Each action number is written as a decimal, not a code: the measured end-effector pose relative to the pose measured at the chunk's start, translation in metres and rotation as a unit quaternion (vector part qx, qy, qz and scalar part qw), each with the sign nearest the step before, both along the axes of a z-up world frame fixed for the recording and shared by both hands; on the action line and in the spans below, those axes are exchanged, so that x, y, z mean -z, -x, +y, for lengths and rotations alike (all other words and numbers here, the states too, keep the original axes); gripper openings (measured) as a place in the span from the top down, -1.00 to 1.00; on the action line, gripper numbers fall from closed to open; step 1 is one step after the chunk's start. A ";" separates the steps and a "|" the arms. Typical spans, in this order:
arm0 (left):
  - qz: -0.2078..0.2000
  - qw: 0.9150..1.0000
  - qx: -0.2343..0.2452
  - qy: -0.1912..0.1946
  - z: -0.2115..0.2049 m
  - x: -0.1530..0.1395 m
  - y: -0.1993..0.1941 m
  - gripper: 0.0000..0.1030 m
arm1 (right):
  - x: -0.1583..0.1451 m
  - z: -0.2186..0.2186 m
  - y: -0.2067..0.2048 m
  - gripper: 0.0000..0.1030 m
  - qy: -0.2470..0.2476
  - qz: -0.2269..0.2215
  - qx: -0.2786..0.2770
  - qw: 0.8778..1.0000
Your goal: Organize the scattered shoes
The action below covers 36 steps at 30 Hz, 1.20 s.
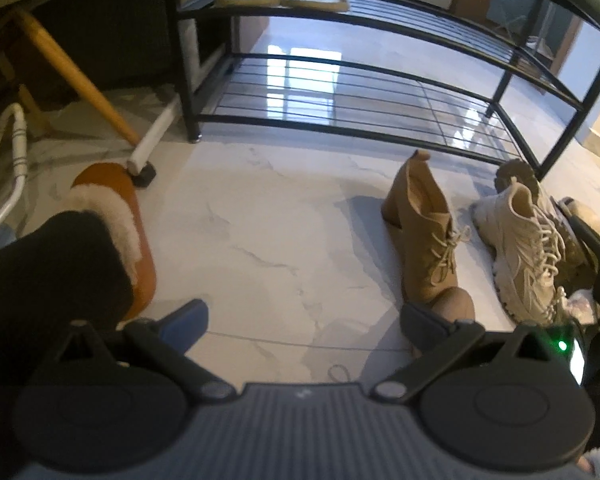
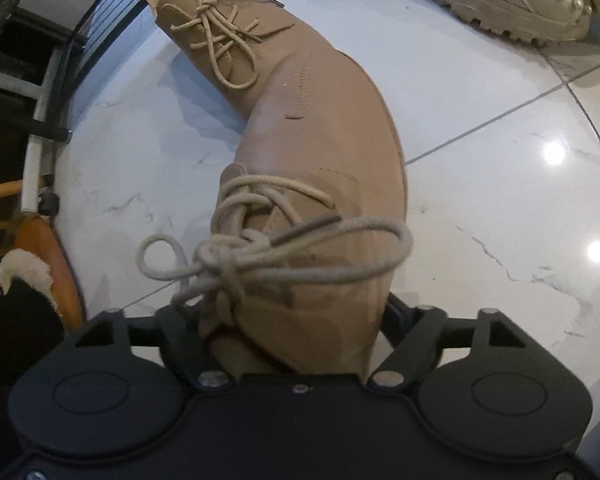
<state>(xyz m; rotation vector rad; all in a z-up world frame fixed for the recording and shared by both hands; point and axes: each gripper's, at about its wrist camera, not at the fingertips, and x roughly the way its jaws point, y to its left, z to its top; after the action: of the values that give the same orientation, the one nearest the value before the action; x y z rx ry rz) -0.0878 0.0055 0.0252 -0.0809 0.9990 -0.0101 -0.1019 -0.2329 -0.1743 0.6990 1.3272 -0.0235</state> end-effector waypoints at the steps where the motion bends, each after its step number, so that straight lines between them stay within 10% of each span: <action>1: 0.000 1.000 -0.002 0.001 0.000 0.000 0.000 -0.99 | -0.001 -0.002 0.002 -0.37 -0.003 0.002 -0.005 1.000; 10: -0.004 1.000 -0.018 0.009 0.003 -0.003 0.001 -0.99 | -0.021 0.034 -0.003 -0.37 0.061 -0.017 -0.191 0.980; 15: -0.014 0.999 -0.047 0.011 0.011 -0.006 -0.001 -0.99 | -0.023 0.092 -0.050 -0.36 0.085 -0.035 -0.340 0.936; 19: -0.006 0.997 -0.073 0.027 0.023 -0.006 -0.003 -0.99 | -0.015 0.151 -0.100 -0.36 0.113 -0.029 -0.465 0.878; 25: -0.017 0.994 -0.098 0.046 0.034 -0.012 -0.004 -0.99 | -0.011 0.190 -0.106 -0.42 0.142 -0.009 -0.554 0.820; 30: -0.015 0.994 -0.096 0.059 0.034 -0.013 -0.006 -0.99 | -0.030 0.187 -0.104 -0.94 0.181 -0.030 -0.551 0.814; 36: -0.054 0.992 -0.094 0.057 0.036 -0.024 0.000 -0.99 | -0.068 0.150 -0.115 -1.00 0.137 -0.010 -0.460 0.877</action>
<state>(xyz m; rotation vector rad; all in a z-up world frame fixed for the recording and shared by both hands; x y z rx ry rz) -0.0881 0.0412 0.0493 -0.2770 0.8782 0.0994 0.0129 -0.0834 -0.1059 -0.2206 1.4876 0.5520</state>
